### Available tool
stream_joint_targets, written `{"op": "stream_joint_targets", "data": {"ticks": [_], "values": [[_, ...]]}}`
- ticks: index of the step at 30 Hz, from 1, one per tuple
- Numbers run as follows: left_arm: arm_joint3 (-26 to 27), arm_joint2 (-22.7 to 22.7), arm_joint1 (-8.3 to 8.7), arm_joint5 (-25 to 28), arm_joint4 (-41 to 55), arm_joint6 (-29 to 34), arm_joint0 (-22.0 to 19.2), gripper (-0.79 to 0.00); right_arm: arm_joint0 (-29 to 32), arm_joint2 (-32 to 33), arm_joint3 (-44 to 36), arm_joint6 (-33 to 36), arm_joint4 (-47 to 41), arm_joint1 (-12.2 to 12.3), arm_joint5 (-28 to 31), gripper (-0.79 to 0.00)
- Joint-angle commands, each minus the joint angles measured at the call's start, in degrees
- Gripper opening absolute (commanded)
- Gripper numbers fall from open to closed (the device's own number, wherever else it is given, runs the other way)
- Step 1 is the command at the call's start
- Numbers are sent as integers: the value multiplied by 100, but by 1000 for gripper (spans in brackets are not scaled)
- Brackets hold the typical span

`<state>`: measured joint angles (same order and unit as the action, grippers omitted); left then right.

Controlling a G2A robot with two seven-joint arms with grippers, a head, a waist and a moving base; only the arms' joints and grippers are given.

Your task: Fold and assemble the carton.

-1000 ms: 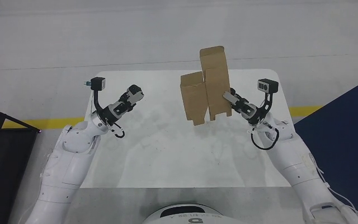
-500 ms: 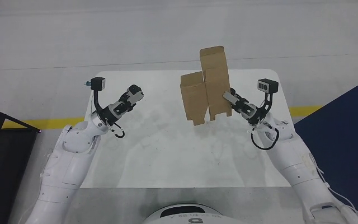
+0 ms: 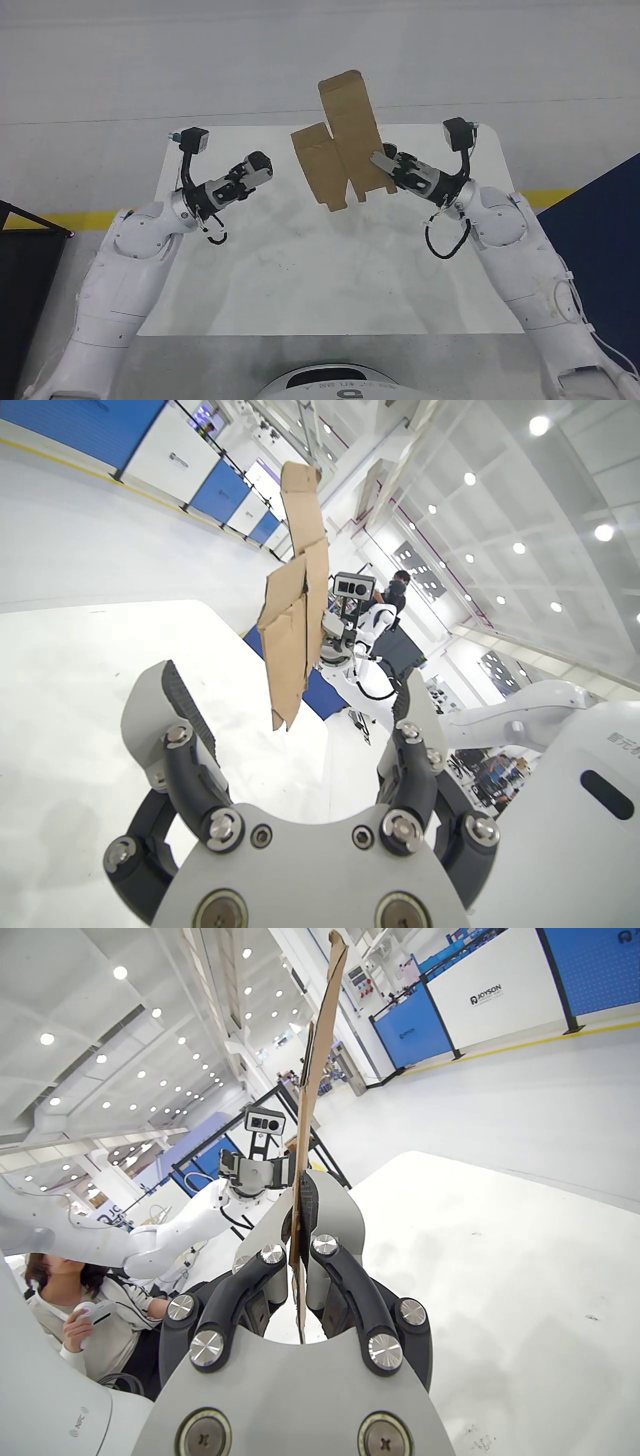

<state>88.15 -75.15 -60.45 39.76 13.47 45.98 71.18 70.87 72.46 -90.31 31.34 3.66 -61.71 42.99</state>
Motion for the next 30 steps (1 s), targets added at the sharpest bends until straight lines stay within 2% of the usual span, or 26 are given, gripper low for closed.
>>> {"op": "stream_joint_targets", "data": {"ticks": [1, 2, 4, 10, 15, 21, 26, 28, 29, 30], "values": [[-377, 105, -21, 30, 134, 138, -313, 0, -4, -78, -124, 51, 9, -8, -156, -785], [-504, 163, -33, 33, 196, 175, -418, 0, -14, -124, -156, 128, -92, -10, -209, -785], [-654, 290, -55, 15, 400, 320, -565, -77, -58, -176, -160, 348, -332, -5, -322, -785], [-915, 497, -67, -516, 1268, 1099, -786, -135, -339, -234, 28, 1498, -1584, 41, -690, -785], [-1063, 559, -63, -876, 1743, 1676, -913, -114, -601, -223, 210, 2132, -2076, 67, -932, -785], [-1139, 661, -87, -1089, 2225, 2115, -975, -71, -761, -388, 379, 2377, -2144, 51, -1109, -785], [-1229, 763, -94, -1196, 2102, 2310, -1008, -114, -857, -482, 502, 2435, -2202, 35, -1249, -785], [-1289, 741, -97, -1177, 2034, 2160, -1022, -74, -869, -493, 607, 2505, -2352, 32, -1278, -785], [-1315, 726, -100, -1180, 2035, 2070, -1023, -3, -860, -489, 686, 2568, -2469, 33, -1257, -785], [-1325, 722, -102, -1198, 2022, 2022, -1023, 0, -840, -476, 781, 2648, -2578, 37, -1217, -785]]}}
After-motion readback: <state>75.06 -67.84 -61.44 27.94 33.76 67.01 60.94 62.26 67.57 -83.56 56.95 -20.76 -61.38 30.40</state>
